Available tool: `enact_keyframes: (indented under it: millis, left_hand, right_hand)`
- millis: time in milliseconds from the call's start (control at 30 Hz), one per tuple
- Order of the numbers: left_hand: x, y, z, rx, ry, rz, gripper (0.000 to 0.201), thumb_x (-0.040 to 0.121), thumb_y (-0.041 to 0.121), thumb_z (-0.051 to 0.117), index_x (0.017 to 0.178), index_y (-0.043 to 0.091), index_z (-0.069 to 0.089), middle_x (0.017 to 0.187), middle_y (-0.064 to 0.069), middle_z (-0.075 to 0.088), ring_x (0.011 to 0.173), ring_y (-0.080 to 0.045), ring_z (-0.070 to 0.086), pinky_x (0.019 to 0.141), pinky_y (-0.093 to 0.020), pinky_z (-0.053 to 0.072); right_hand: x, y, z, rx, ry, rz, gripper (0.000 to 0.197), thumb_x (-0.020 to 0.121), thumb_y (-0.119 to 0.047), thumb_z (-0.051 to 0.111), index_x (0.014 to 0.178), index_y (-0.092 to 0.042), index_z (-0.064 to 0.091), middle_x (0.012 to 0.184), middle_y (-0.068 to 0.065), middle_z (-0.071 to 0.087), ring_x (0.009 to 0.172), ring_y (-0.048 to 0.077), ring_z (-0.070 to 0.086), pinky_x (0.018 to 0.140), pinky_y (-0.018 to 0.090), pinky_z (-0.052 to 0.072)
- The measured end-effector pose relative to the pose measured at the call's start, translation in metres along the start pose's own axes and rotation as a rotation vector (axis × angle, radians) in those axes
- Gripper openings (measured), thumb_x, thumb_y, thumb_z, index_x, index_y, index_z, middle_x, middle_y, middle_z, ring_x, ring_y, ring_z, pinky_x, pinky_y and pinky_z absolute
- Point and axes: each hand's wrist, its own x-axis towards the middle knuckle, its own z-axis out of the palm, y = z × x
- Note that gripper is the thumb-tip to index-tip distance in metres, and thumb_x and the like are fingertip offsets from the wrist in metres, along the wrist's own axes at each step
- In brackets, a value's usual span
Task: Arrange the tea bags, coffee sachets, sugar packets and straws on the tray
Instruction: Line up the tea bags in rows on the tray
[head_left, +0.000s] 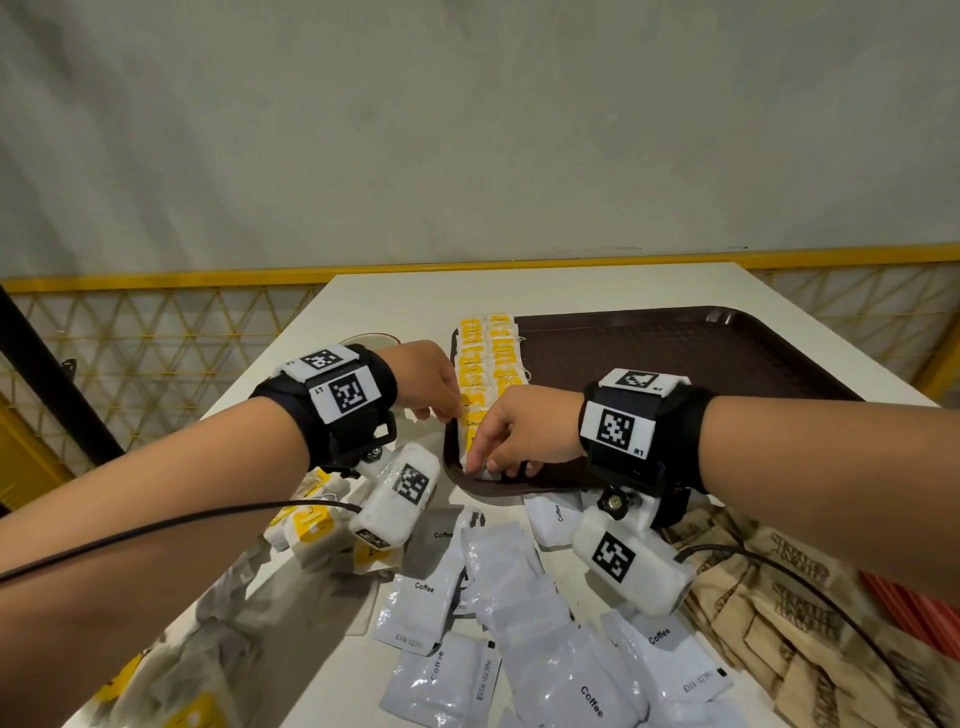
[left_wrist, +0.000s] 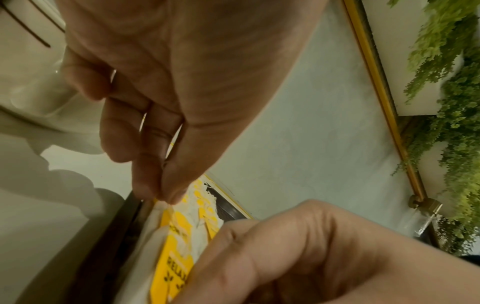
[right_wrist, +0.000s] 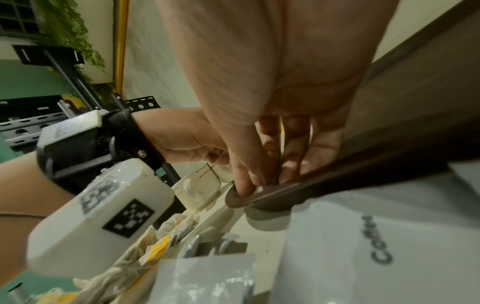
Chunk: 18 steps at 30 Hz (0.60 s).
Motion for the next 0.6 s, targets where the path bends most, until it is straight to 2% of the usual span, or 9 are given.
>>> enact_keyframes:
  millis: [167, 233, 333, 400, 467, 533, 600]
  left_hand:
    - [-0.002, 0.001, -0.001, 0.000, 0.000, -0.004, 0.009, 0.085, 0.025, 0.067, 0.084, 0.017, 0.070, 0.070, 0.011, 0.066, 0.060, -0.003, 0.056, 0.059, -0.018, 0.042]
    - [-0.003, 0.002, -0.001, -0.009, 0.002, -0.004, 0.010, 0.086, 0.025, 0.067, 0.085, 0.015, 0.070, 0.070, 0.010, 0.065, 0.059, -0.003, 0.056, 0.059, -0.017, 0.042]
    - [-0.005, 0.004, -0.001, -0.013, -0.002, 0.007, 0.010, 0.086, 0.024, 0.066, 0.086, 0.015, 0.070, 0.071, 0.009, 0.065, 0.059, -0.003, 0.055, 0.057, -0.016, 0.041]
    - [-0.007, 0.005, -0.001, -0.016, -0.002, 0.016, 0.009, 0.088, 0.023, 0.064, 0.087, 0.015, 0.068, 0.070, 0.010, 0.063, 0.059, -0.002, 0.053, 0.054, -0.014, 0.039]
    - [-0.008, 0.006, -0.002, -0.035, 0.033, 0.015, 0.007, 0.089, 0.020, 0.062, 0.088, 0.016, 0.067, 0.068, 0.010, 0.059, 0.058, -0.002, 0.051, 0.051, -0.012, 0.037]
    - [-0.008, 0.006, -0.004, -0.074, 0.082, 0.009, 0.007, 0.091, 0.019, 0.059, 0.089, 0.017, 0.066, 0.068, 0.008, 0.056, 0.057, -0.002, 0.048, 0.048, -0.011, 0.037]
    - [-0.006, 0.008, -0.005, -0.101, 0.121, 0.016, 0.010, 0.093, 0.021, 0.058, 0.094, 0.015, 0.066, 0.070, 0.008, 0.053, 0.059, -0.003, 0.047, 0.050, -0.013, 0.036]
  right_hand:
    - [-0.001, 0.002, 0.000, -0.035, -0.020, -0.016, 0.026, 0.093, -0.004, 0.055, 0.108, -0.017, 0.072, 0.082, 0.000, 0.063, 0.068, 0.008, 0.057, 0.059, 0.013, 0.051]
    - [-0.001, 0.002, 0.000, -0.045, -0.006, -0.011, 0.027, 0.093, -0.005, 0.054, 0.108, -0.018, 0.072, 0.089, 0.002, 0.064, 0.069, 0.007, 0.056, 0.059, 0.012, 0.052]
    - [-0.003, 0.003, -0.004, 0.040, -0.050, 0.006, 0.023, 0.092, -0.004, 0.056, 0.106, -0.014, 0.073, 0.096, 0.007, 0.067, 0.074, 0.007, 0.060, 0.064, 0.015, 0.054]
    - [-0.008, 0.001, -0.013, 0.192, -0.056, 0.045, 0.018, 0.091, -0.001, 0.056, 0.097, -0.009, 0.072, 0.092, 0.011, 0.068, 0.073, 0.009, 0.062, 0.067, 0.020, 0.055]
    - [-0.007, 0.006, -0.024, 0.390, 0.061, 0.098, 0.016, 0.091, 0.005, 0.054, 0.088, -0.004, 0.067, 0.077, 0.011, 0.064, 0.066, 0.012, 0.060, 0.065, 0.023, 0.053]
    - [-0.003, 0.016, -0.033, 0.541, 0.292, 0.149, 0.019, 0.090, 0.009, 0.050, 0.082, -0.004, 0.062, 0.071, 0.009, 0.058, 0.064, 0.016, 0.056, 0.066, 0.027, 0.053]
    - [0.006, 0.033, -0.038, 0.606, 0.496, 0.175, 0.022, 0.089, 0.006, 0.052, 0.079, -0.013, 0.059, 0.078, 0.006, 0.058, 0.073, 0.019, 0.058, 0.081, 0.037, 0.056]
